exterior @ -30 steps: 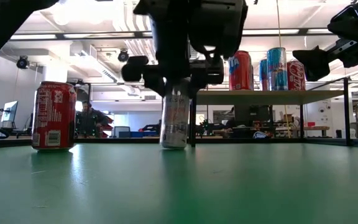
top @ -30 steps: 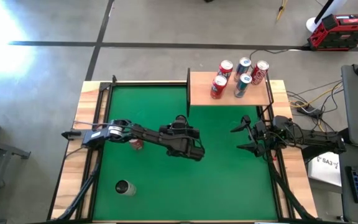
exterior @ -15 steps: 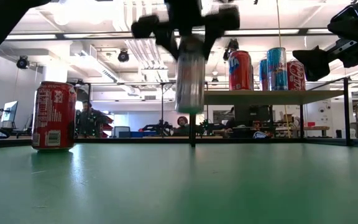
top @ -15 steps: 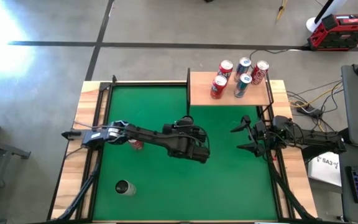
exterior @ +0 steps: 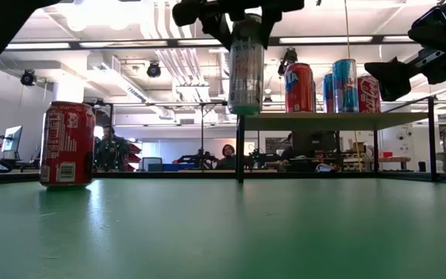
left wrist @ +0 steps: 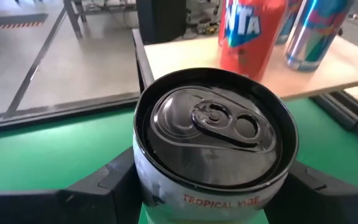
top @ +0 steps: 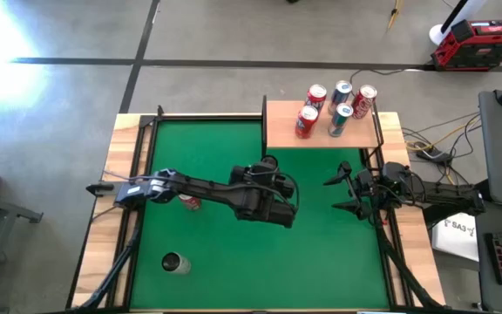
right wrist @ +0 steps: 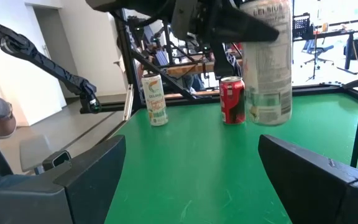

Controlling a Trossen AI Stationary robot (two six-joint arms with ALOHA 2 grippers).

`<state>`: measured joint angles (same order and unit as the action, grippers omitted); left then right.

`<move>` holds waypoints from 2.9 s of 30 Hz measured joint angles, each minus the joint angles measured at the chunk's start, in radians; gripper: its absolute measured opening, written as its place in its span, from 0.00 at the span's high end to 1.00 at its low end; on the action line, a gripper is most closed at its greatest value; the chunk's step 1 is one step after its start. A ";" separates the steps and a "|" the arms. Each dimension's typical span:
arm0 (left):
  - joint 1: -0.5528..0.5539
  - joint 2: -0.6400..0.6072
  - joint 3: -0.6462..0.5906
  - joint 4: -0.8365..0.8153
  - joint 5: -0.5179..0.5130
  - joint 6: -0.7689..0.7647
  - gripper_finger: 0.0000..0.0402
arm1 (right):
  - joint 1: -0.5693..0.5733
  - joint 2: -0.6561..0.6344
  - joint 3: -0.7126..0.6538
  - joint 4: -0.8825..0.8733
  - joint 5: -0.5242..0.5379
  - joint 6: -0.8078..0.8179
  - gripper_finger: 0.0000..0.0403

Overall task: Place canned beverage on shelf
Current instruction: Put the top white-yellow soda can on the shelf

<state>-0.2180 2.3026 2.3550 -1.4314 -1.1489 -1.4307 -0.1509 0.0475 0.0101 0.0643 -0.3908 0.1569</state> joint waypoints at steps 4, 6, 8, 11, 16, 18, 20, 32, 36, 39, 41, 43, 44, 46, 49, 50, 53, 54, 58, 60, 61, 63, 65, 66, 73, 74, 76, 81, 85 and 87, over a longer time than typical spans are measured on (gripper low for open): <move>0.011 -0.008 0.000 0.050 -0.040 0.059 0.43 | 0.000 0.000 0.000 0.000 0.000 0.000 0.11; 0.020 -0.008 0.000 0.087 -0.063 0.123 0.43 | 0.000 0.000 0.000 0.000 0.000 0.000 0.11; 0.031 -0.012 0.000 0.163 -0.069 0.210 0.43 | 0.000 0.000 0.000 0.000 0.000 0.000 0.11; 0.055 -0.024 0.000 0.277 -0.044 0.367 0.43 | 0.000 0.000 0.000 0.000 0.000 0.000 0.11; 0.110 -0.045 0.001 0.402 0.036 0.507 0.43 | 0.000 0.000 0.000 0.000 0.000 0.000 0.11; 0.129 -0.047 0.001 0.426 0.048 0.542 0.43 | 0.000 0.000 0.000 0.000 0.000 0.000 0.11; 0.149 -0.047 0.001 0.455 0.064 0.577 0.43 | 0.000 0.000 0.000 0.000 0.000 0.000 0.11; 0.274 -0.047 0.001 0.648 0.154 0.773 0.43 | 0.000 0.000 0.000 0.000 0.000 0.000 0.11; 0.311 -0.047 0.001 0.683 0.172 0.810 0.43 | 0.000 0.000 0.000 0.000 0.000 0.000 0.11; 0.342 -0.047 0.001 0.707 0.197 0.828 0.43 | 0.000 0.000 0.000 0.000 0.000 0.000 0.11; 0.361 -0.047 0.001 0.710 0.234 0.828 0.43 | 0.000 0.000 0.000 0.000 0.000 0.000 0.11; 0.378 -0.047 0.001 0.719 0.268 0.828 0.43 | 0.000 0.000 0.000 0.000 0.000 0.000 0.11; 0.386 -0.047 0.001 0.725 0.277 0.828 0.43 | 0.000 0.000 0.000 0.000 0.000 0.000 0.11; 0.396 -0.047 0.001 0.730 0.277 0.831 0.43 | 0.000 0.000 0.000 0.000 0.000 0.000 0.11; 0.402 -0.047 0.001 0.746 0.271 0.861 0.43 | 0.000 0.000 0.000 0.000 0.000 0.000 0.11; 0.405 -0.047 0.001 0.755 0.268 0.876 0.43 | 0.000 0.000 0.000 0.000 0.000 0.000 0.11; 0.416 -0.046 0.001 0.769 0.263 0.898 0.43 | 0.000 0.000 0.000 0.000 0.000 0.000 0.11; 0.421 -0.046 0.001 0.770 0.263 0.898 0.43 | 0.000 0.000 0.000 0.000 0.000 0.000 0.11; 0.448 -0.046 0.001 0.774 0.286 0.899 0.43 | 0.000 0.000 0.000 0.000 0.000 0.000 0.11; 0.464 -0.046 0.001 0.783 0.312 0.903 0.42 | 0.000 0.000 0.000 0.000 0.000 0.000 0.11; 0.473 -0.046 0.001 0.786 0.325 0.907 0.42 | 0.000 0.000 0.000 0.000 0.000 0.000 0.11; 0.489 -0.046 0.001 0.789 0.354 0.917 0.41 | 0.000 0.000 0.000 0.000 0.000 0.000 0.11; 0.502 -0.046 0.001 0.792 0.382 0.925 0.41 | 0.000 0.000 0.000 0.000 0.000 0.000 0.11; 0.507 -0.046 0.001 0.794 0.391 0.928 0.41 | 0.000 0.000 0.000 0.000 0.000 0.000 0.11; 0.539 -0.046 -0.001 0.810 0.445 0.974 0.41 | 0.000 0.000 0.000 0.000 0.000 0.000 0.11; 0.543 -0.046 -0.001 0.811 0.455 0.975 0.41 | 0.000 0.000 0.000 0.000 0.000 0.000 0.11; 0.551 -0.046 -0.001 0.819 0.473 0.975 0.41 | 0.000 0.000 0.000 0.000 0.000 0.000 0.11; 0.564 -0.035 -0.001 0.855 0.500 0.990 0.41 | 0.000 0.000 0.000 0.000 0.000 0.000 0.11; 0.571 -0.017 -0.004 0.879 0.530 1.001 0.40 | 0.000 0.000 0.000 0.000 0.000 0.000 0.11; 0.573 -0.011 -0.004 0.880 0.535 1.004 0.40 | 0.000 0.000 0.000 0.000 0.000 0.000 0.11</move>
<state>0.3546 2.2921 2.3512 -0.5509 -0.6140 -0.4272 -0.1513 0.0479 0.0101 0.0643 -0.3907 0.1567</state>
